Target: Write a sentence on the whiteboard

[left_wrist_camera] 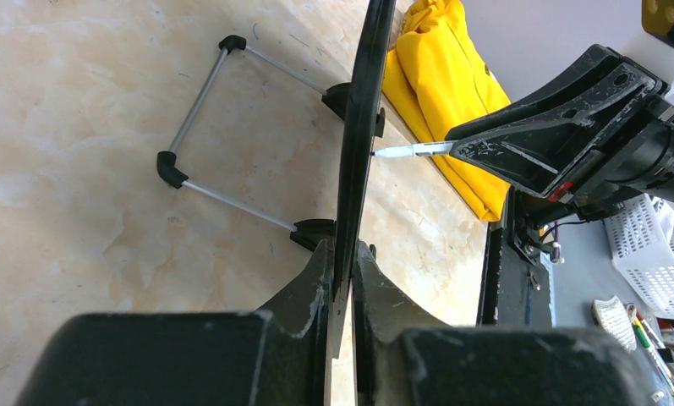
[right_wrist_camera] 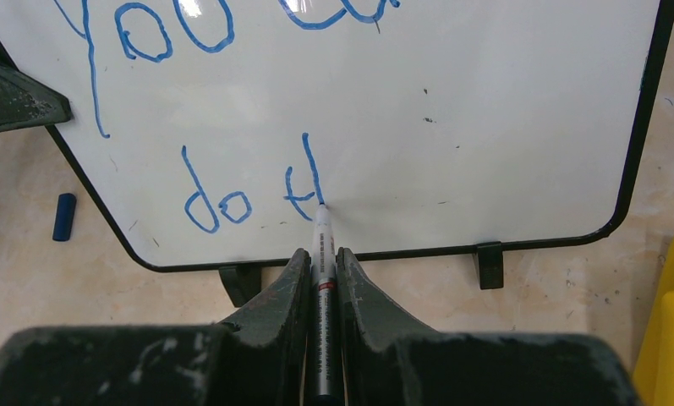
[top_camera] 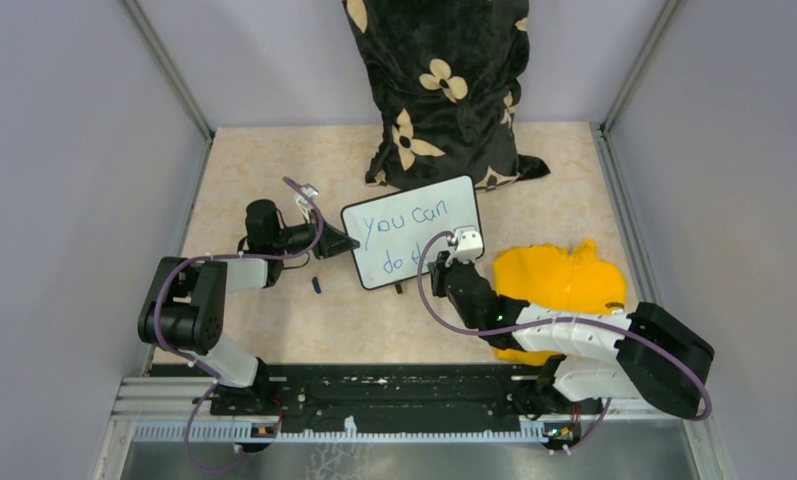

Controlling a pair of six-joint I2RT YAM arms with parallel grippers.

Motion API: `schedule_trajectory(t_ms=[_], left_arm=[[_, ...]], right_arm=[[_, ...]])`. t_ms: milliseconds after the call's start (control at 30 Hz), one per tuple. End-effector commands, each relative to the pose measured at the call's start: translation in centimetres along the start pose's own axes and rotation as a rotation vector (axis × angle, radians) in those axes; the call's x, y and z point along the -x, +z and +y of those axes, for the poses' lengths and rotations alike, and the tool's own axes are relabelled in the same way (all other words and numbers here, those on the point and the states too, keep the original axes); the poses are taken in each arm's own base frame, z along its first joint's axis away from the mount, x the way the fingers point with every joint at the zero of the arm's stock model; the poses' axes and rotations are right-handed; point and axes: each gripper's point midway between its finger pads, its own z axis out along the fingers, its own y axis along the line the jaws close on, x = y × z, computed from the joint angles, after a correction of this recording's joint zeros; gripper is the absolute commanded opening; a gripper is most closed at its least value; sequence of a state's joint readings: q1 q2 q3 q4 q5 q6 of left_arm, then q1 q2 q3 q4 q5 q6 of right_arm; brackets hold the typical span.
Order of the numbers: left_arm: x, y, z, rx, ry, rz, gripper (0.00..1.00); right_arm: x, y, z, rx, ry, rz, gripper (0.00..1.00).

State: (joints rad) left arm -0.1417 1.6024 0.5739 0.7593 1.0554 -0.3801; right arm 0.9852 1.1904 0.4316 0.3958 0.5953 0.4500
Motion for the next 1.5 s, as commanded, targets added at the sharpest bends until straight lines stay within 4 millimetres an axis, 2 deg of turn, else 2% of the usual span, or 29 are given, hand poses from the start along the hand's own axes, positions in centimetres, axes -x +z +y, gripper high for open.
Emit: schedule_trajectory(t_ms=[0, 200, 600, 1133, 1467], left_arm=[[-2.1, 0.3, 1.4, 0.058, -0.071, 0.043, 0.13], [-2.2, 0.3, 1.4, 0.058, -0.074, 0.046, 0.13], [-2.2, 0.3, 1.4, 0.059, -0.073, 0.047, 0.13], [-2.1, 0.3, 1.4, 0.059, -0.072, 0.047, 0.13], [-2.1, 0.3, 1.4, 0.058, -0.071, 0.048, 0.13]], right_arm=[[-0.1, -0.1, -0.5, -0.01, 0.013, 0.005, 0.0], [0.7, 0.0, -0.3, -0.01, 0.01, -0.011, 0.0], [3.6, 0.4, 0.9, -0.004, -0.003, -0.069, 0.0], [5.1, 0.9, 1.1, -0.012, -0.005, -0.102, 0.0], [4.9, 0.9, 0.0, -0.042, -0.009, -0.099, 0.0]])
